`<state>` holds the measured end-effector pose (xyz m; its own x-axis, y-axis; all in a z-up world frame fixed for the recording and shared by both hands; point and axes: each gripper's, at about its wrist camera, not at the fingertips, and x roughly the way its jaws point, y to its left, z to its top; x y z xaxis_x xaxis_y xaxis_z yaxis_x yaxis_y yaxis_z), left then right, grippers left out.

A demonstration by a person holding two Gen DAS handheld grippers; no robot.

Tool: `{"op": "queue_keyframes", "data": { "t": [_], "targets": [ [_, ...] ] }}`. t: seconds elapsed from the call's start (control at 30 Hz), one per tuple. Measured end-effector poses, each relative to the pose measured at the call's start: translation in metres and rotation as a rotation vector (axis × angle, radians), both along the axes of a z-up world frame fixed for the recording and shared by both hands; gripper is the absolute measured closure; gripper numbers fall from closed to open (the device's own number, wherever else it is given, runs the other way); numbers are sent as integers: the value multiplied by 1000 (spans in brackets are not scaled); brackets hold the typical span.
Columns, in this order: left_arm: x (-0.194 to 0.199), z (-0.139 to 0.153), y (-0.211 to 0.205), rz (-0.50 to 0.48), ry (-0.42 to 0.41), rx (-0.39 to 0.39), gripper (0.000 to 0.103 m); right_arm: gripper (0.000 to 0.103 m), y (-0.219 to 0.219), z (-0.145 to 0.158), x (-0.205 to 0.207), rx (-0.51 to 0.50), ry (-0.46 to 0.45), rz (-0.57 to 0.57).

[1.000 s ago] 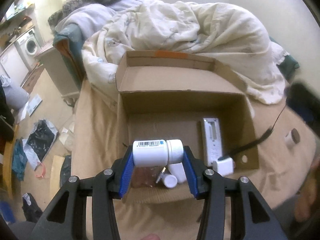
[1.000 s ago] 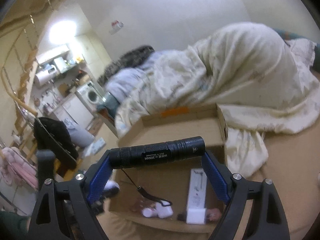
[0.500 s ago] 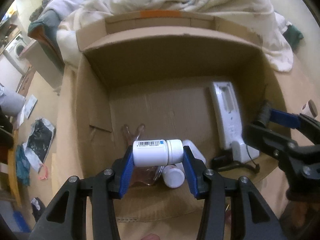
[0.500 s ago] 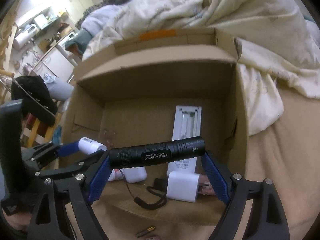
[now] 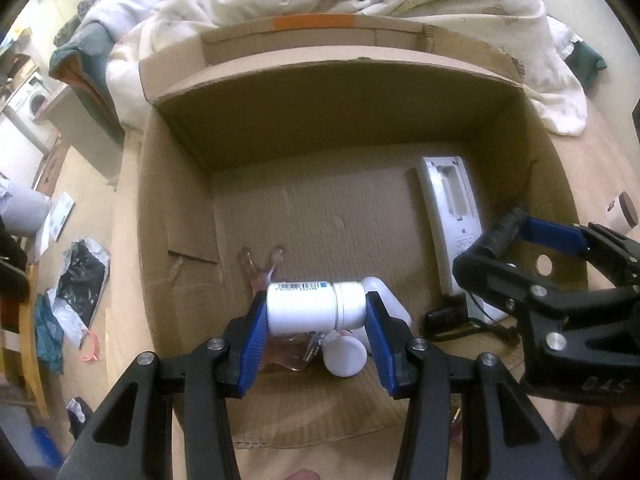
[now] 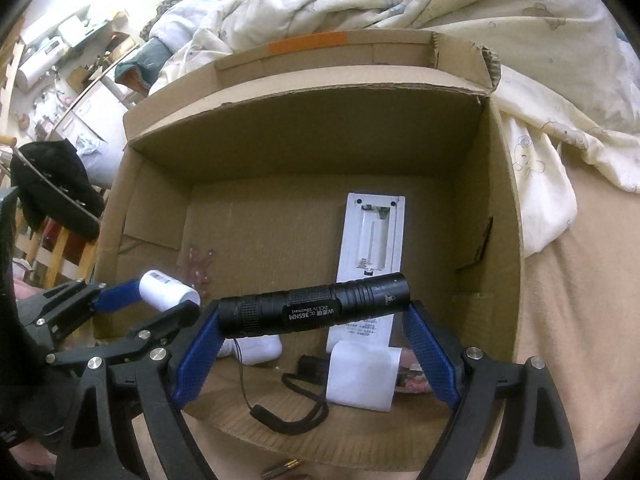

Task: Organize rigid objects
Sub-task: 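Carry the pill bottle and flashlight over the box and open both grippers inside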

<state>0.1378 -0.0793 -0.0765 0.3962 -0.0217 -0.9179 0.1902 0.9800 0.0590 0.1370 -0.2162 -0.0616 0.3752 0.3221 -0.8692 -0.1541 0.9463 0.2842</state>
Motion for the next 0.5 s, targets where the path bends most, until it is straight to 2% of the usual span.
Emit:
{"op": "queue_keyframes", "data": {
  "t": [0.03, 0.1, 0.2, 0.27, 0.5],
  "targets": [
    [-1, 1, -1, -1, -9, 5, 57, 8, -1, 1, 0, 0, -12, -9],
    [-3, 4, -1, -5, -25, 10, 36, 0, -2, 5, 0, 12, -37, -21],
    [-4, 7, -2, -6, -41, 4, 22, 0, -6, 12, 0, 44, -72, -42],
    [-4, 8, -1, -4, -43, -3, 18, 0, -9, 14, 2, 72, -80, -53],
    [-2, 12, 3, 13, -59, -8, 18, 0, -13, 18, 4, 66, -95, -74]
  ]
}}
